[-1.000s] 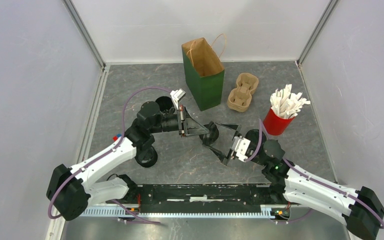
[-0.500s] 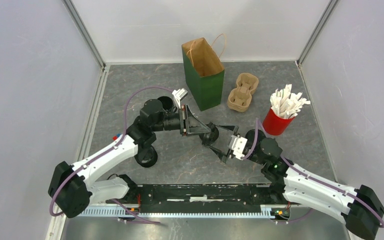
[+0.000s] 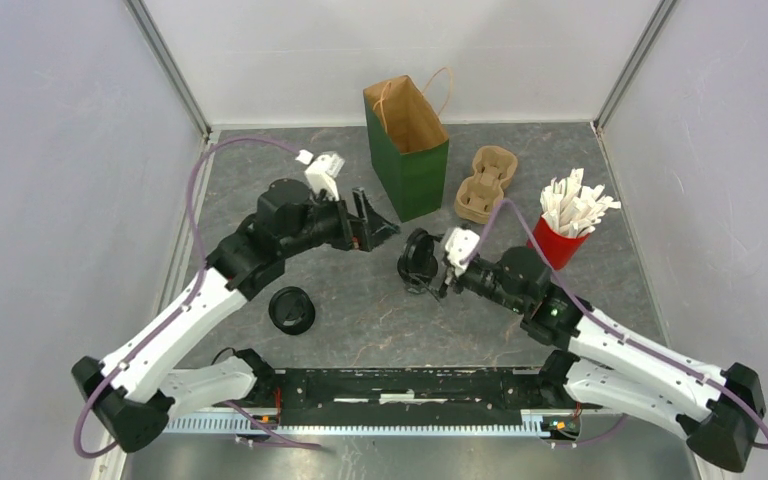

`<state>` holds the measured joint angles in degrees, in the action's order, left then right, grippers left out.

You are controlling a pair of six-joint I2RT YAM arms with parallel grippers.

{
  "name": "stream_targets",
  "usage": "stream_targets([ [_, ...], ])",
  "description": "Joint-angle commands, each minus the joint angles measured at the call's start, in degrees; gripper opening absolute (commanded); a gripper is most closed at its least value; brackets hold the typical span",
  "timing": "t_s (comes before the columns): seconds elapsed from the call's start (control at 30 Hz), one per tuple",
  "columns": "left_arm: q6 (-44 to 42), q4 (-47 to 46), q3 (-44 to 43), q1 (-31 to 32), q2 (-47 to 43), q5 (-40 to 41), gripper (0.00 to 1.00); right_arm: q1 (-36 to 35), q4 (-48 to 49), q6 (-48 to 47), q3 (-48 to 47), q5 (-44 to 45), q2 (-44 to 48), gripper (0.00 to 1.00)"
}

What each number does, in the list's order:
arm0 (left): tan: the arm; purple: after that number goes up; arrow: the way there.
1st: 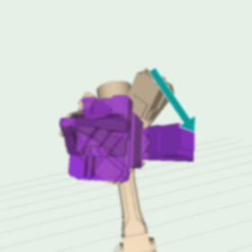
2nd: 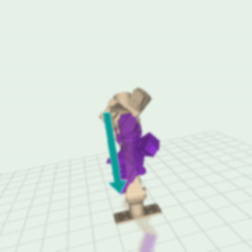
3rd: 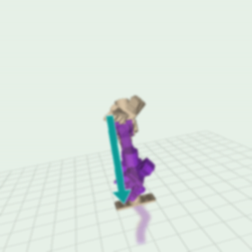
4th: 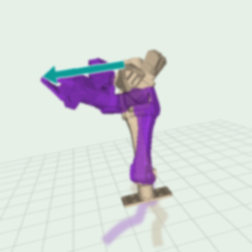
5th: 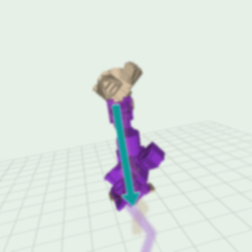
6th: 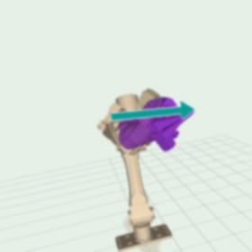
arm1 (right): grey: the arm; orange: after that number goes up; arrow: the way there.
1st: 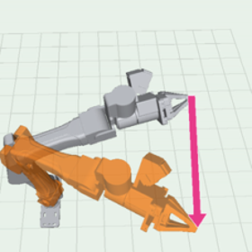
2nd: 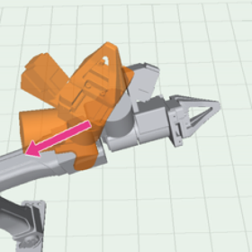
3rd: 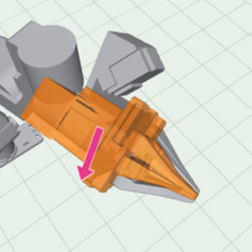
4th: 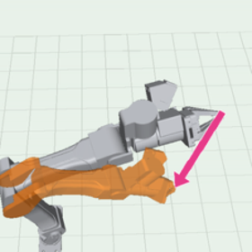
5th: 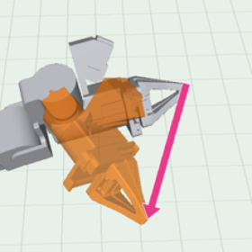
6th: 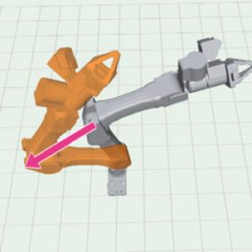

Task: Pack the takeout coffee

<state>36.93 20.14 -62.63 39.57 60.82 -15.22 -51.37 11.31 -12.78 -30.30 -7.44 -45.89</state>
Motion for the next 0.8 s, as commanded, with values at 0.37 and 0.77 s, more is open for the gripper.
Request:
stream_targets([
  [0.37,-27.3,10.6,13.3,-0.3,-25.2,35.4,1.00,-0.3,-44.3,10.2,-32.1,16.7,-24.1,0.88],
  [0.77,-28.5,10.1,14.4,-0.2,-30.7,35.8,1.00,-0.3,-57.1,8.0,-43.3,16.7,-36.5,0.92],
])
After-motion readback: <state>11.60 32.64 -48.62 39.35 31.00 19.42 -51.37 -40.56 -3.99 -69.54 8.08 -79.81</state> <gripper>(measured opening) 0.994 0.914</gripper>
